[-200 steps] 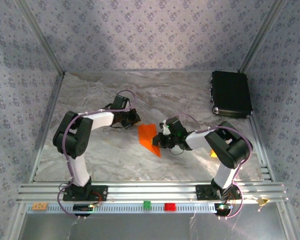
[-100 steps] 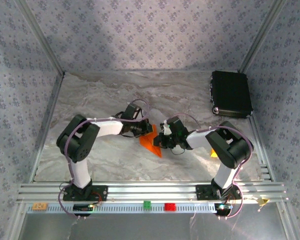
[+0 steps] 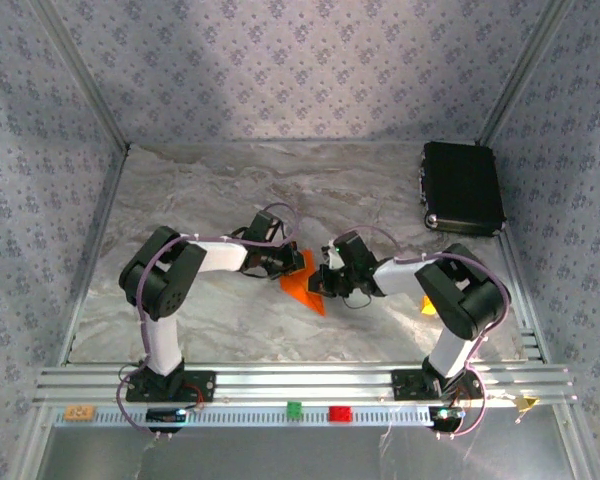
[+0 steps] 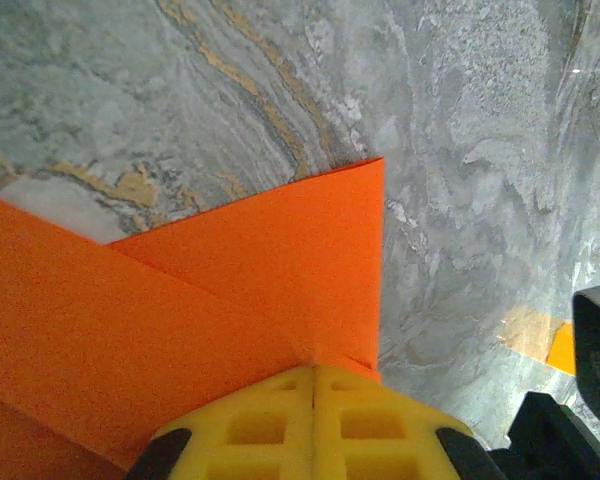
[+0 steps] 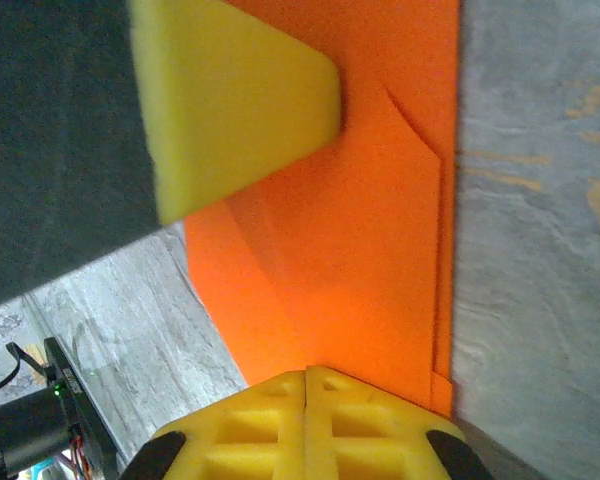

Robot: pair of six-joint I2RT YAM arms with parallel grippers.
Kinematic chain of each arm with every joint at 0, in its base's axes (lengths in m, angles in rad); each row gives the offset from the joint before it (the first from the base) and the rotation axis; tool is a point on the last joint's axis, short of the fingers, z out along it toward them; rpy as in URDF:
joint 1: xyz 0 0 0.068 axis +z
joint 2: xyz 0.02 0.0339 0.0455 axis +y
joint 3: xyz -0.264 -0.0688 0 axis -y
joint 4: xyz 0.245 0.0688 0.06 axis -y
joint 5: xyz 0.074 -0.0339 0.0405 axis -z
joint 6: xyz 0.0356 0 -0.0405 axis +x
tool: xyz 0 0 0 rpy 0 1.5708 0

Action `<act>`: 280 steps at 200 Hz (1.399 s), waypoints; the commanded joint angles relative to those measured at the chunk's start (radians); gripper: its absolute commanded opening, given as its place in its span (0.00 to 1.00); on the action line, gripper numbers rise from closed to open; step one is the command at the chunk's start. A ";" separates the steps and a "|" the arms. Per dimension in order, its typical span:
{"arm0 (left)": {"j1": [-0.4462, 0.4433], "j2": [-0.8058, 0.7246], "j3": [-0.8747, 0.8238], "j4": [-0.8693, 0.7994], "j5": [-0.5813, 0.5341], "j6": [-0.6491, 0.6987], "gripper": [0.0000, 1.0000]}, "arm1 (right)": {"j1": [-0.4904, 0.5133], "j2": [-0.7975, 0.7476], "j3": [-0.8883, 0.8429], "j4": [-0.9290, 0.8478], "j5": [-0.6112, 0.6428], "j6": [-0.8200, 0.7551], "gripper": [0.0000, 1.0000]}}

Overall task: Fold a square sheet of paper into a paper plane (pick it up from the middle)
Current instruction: Fourth fold the wing at the center of the table.

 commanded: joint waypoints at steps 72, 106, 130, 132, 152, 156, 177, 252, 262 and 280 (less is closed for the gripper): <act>0.003 0.031 -0.035 -0.049 -0.041 0.011 0.00 | 0.028 0.141 0.013 0.019 0.018 0.051 0.00; 0.012 0.038 -0.040 -0.046 -0.042 0.015 0.00 | 0.032 0.089 -0.035 0.044 0.005 0.061 0.00; 0.017 0.039 -0.045 -0.049 -0.050 0.016 0.00 | 0.036 0.032 -0.049 0.015 0.004 0.042 0.00; 0.017 0.041 -0.045 -0.048 -0.049 0.016 0.00 | 0.036 0.029 -0.051 0.013 0.004 0.041 0.00; 0.020 0.044 -0.045 -0.048 -0.050 0.017 0.00 | 0.036 -0.001 -0.083 0.001 0.005 0.035 0.00; 0.020 0.045 -0.045 -0.048 -0.050 0.016 0.00 | 0.037 -0.007 -0.091 0.003 0.005 0.034 0.00; 0.022 0.046 -0.045 -0.048 -0.050 0.015 0.00 | 0.041 -0.045 -0.142 0.000 0.017 0.035 0.00; 0.021 0.051 -0.040 -0.049 -0.050 0.013 0.00 | 0.057 -0.210 -0.263 -0.096 0.017 -0.016 0.00; 0.022 0.052 -0.039 -0.049 -0.049 0.012 0.00 | 0.057 -0.229 -0.279 -0.113 0.018 -0.023 0.00; 0.021 0.050 -0.039 -0.050 -0.049 0.012 0.00 | 0.055 -0.278 -0.300 -0.145 0.046 -0.022 0.00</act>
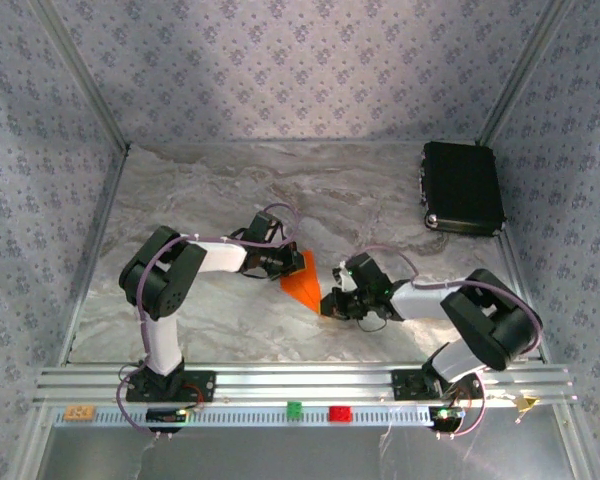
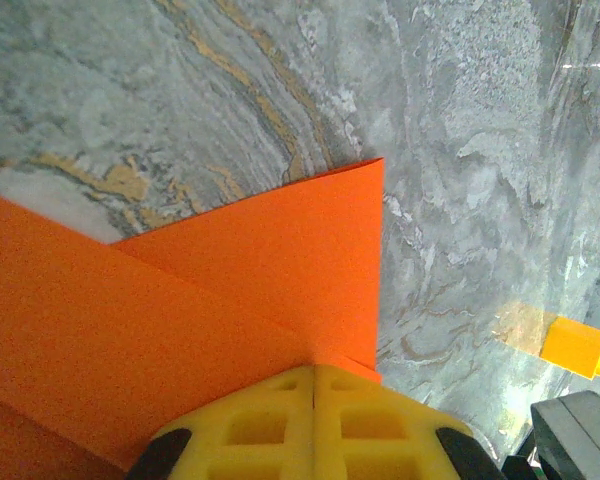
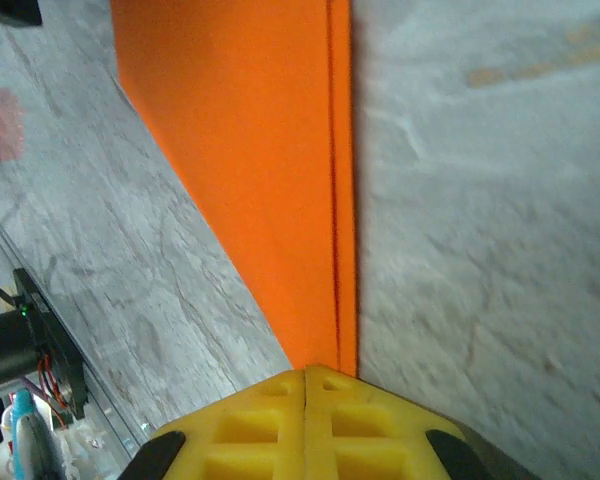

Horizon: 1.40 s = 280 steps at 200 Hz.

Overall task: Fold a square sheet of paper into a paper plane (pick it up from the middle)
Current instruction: Fourth fold the wing at the center of the table.

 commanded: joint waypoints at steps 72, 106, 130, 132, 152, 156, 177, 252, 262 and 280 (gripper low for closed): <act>0.013 0.049 -0.026 -0.072 -0.060 0.011 0.00 | 0.014 -0.152 0.061 -0.197 0.039 -0.029 0.00; 0.011 0.047 -0.026 -0.070 -0.058 0.009 0.00 | 0.023 -0.054 0.152 -0.150 0.033 -0.016 0.00; 0.010 0.047 -0.026 -0.073 -0.058 0.010 0.00 | 0.031 0.023 0.166 -0.122 0.042 -0.008 0.00; 0.010 0.047 -0.026 -0.074 -0.058 0.009 0.00 | 0.030 0.028 0.165 -0.121 0.039 -0.008 0.00; 0.010 0.047 -0.027 -0.072 -0.058 0.009 0.00 | 0.031 0.063 0.120 -0.094 0.014 -0.003 0.00; 0.010 0.047 -0.027 -0.072 -0.058 0.009 0.00 | 0.032 0.064 0.109 -0.088 0.013 0.001 0.00; 0.011 0.050 -0.026 -0.072 -0.056 0.009 0.00 | 0.033 0.040 0.023 -0.065 0.013 0.017 0.00; 0.011 0.050 -0.033 -0.056 -0.050 -0.003 0.00 | 0.010 -0.177 -0.059 -0.153 0.061 0.027 0.00; 0.010 0.050 -0.036 -0.051 -0.048 -0.007 0.00 | 0.007 -0.206 -0.041 -0.166 0.069 0.029 0.00; 0.010 0.050 -0.039 -0.042 -0.045 -0.014 0.00 | 0.001 -0.228 -0.003 -0.214 0.104 0.032 0.01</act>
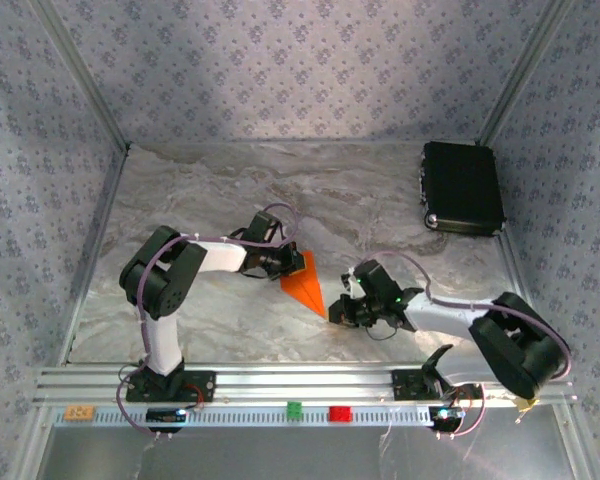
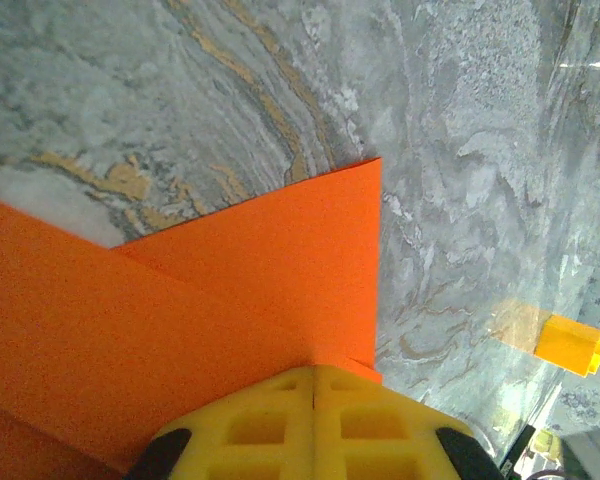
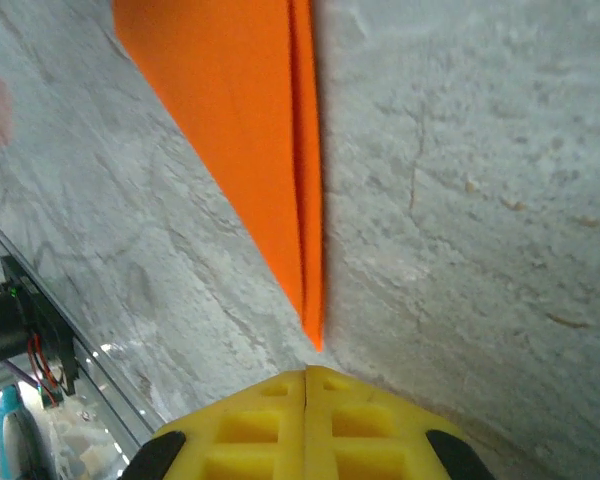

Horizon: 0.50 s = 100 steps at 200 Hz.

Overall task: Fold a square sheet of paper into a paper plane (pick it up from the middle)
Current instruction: Fourth fold the wing at the center of the table.

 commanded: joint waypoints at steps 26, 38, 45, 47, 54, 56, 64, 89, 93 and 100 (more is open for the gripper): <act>0.004 0.039 -0.042 -0.042 -0.057 -0.017 0.00 | -0.016 -0.034 0.069 -0.077 0.082 0.066 0.06; 0.002 0.035 -0.042 -0.042 -0.058 -0.019 0.00 | -0.015 -0.029 0.061 -0.045 0.087 0.096 0.06; 0.002 0.032 -0.042 -0.042 -0.058 -0.020 0.00 | -0.015 -0.026 0.058 -0.038 0.092 0.110 0.08; 0.002 0.032 -0.042 -0.042 -0.058 -0.020 0.00 | -0.014 -0.026 0.057 -0.036 0.094 0.115 0.09; 0.003 0.029 -0.043 -0.042 -0.061 -0.021 0.00 | -0.015 -0.022 0.054 -0.032 0.102 0.126 0.12; 0.003 0.028 -0.044 -0.042 -0.061 -0.022 0.00 | -0.015 -0.021 0.053 -0.030 0.102 0.128 0.13; 0.003 0.024 -0.046 -0.041 -0.062 -0.024 0.00 | -0.014 -0.017 0.046 -0.019 0.106 0.139 0.14; 0.002 0.021 -0.044 -0.041 -0.061 -0.026 0.00 | -0.011 0.001 0.044 0.002 0.089 0.156 0.17; 0.002 0.021 -0.043 -0.043 -0.061 -0.026 0.00 | -0.009 0.002 0.043 0.004 0.090 0.158 0.18; 0.003 0.021 -0.042 -0.046 -0.063 -0.026 0.00 | -0.009 0.003 0.044 0.005 0.093 0.164 0.20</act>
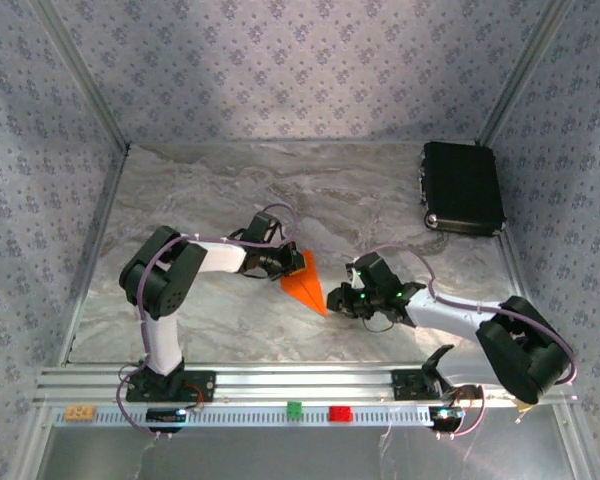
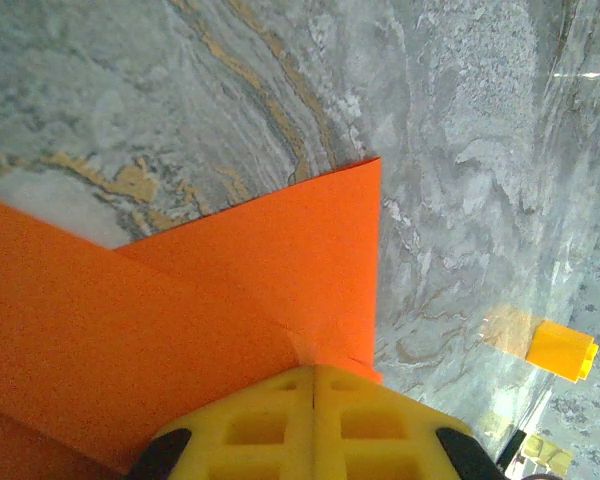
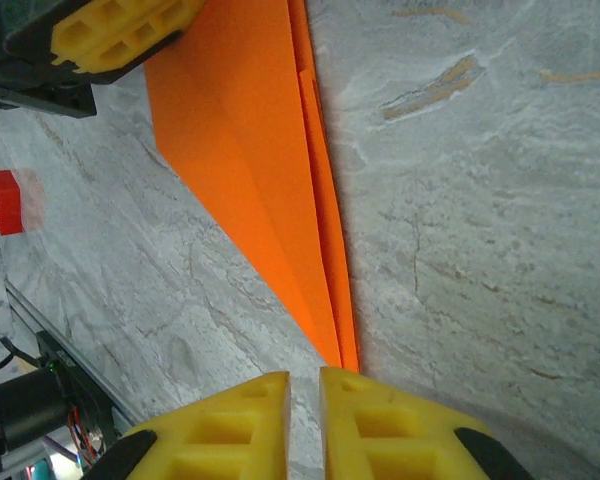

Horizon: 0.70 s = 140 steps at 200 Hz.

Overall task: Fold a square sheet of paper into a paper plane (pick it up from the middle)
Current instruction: Fourth fold the wing at the center of the table, then turn over the paper at the center of the table.

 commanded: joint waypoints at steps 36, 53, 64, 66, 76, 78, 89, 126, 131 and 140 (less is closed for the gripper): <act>0.002 0.017 -0.034 -0.066 -0.073 -0.007 0.00 | 0.006 0.020 -0.011 0.034 0.031 0.082 0.27; 0.001 0.019 -0.034 -0.064 -0.073 -0.008 0.00 | 0.006 0.036 -0.004 0.043 0.020 0.094 0.30; 0.000 0.018 -0.034 -0.058 -0.072 -0.010 0.00 | 0.006 0.046 0.002 0.050 0.008 0.095 0.31; 0.001 0.018 -0.034 -0.057 -0.072 -0.010 0.00 | 0.007 0.048 0.003 0.050 0.007 0.095 0.31; 0.001 0.015 -0.035 -0.053 -0.071 -0.012 0.00 | 0.008 0.051 0.007 0.050 0.006 0.098 0.32; 0.002 0.015 -0.034 -0.055 -0.072 -0.012 0.00 | 0.008 0.052 0.006 0.050 0.008 0.100 0.32; 0.002 0.014 -0.033 -0.053 -0.070 -0.013 0.00 | 0.008 0.048 0.001 0.053 0.014 0.111 0.33; 0.003 0.017 -0.033 -0.052 -0.061 -0.015 0.00 | 0.016 -0.003 -0.040 0.068 0.037 0.145 0.38; 0.003 0.021 -0.033 -0.054 -0.061 -0.016 0.00 | 0.014 -0.010 -0.045 0.067 0.036 0.145 0.39; 0.002 0.023 -0.031 -0.054 -0.056 -0.016 0.00 | 0.014 -0.017 -0.047 0.066 0.031 0.143 0.39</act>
